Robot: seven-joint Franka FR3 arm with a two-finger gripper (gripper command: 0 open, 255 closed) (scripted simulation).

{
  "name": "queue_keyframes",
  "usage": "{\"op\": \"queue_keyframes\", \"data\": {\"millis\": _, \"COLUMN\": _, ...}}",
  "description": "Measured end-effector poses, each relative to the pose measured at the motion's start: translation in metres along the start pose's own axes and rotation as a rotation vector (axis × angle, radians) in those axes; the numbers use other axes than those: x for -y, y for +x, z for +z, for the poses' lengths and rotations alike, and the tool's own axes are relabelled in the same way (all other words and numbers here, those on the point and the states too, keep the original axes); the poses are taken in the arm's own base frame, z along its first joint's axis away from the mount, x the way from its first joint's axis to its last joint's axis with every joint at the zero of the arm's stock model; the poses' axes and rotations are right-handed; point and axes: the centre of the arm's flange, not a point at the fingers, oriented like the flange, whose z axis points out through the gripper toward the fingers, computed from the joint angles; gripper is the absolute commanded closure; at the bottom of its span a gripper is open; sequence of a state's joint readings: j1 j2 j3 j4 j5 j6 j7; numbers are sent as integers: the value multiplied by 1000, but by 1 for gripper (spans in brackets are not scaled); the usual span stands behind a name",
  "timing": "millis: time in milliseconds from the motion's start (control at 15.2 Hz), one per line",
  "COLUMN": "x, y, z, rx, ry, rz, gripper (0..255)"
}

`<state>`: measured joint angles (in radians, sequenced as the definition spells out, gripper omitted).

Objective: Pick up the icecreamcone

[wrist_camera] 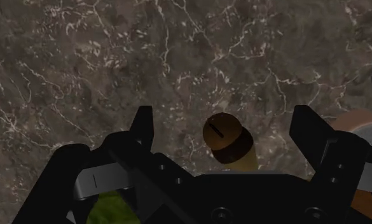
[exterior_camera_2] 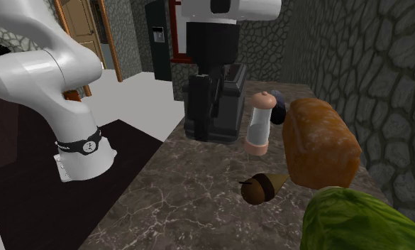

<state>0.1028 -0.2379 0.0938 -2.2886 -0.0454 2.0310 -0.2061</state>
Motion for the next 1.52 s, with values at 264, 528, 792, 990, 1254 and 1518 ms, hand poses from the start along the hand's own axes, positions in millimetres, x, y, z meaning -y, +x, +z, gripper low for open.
{"op": "queue_keyframes", "data": {"millis": 264, "x": 10, "y": 40, "z": 33, "rx": -6, "ry": -5, "rz": -77, "gripper": 0}}
{"op": "queue_keyframes", "data": {"millis": 528, "x": 24, "y": 76, "z": 65, "rx": -12, "ry": -10, "rz": -155, "gripper": 0}}
{"op": "queue_keyframes", "data": {"millis": 792, "x": 37, "y": 115, "z": 99, "rx": -17, "ry": -15, "rz": -232, "gripper": 0}}
{"op": "queue_keyframes", "data": {"millis": 990, "x": 45, "y": 128, "z": 118, "rx": -19, "ry": -17, "rz": -260, "gripper": 0}}
{"op": "queue_keyframes", "data": {"millis": 1254, "x": 46, "y": 131, "z": 140, "rx": -20, "ry": -17, "rz": -264, "gripper": 0}}
{"op": "queue_keyframes", "data": {"millis": 1518, "x": 47, "y": 132, "z": 151, "rx": -21, "ry": -17, "rz": -265, "gripper": 255}}
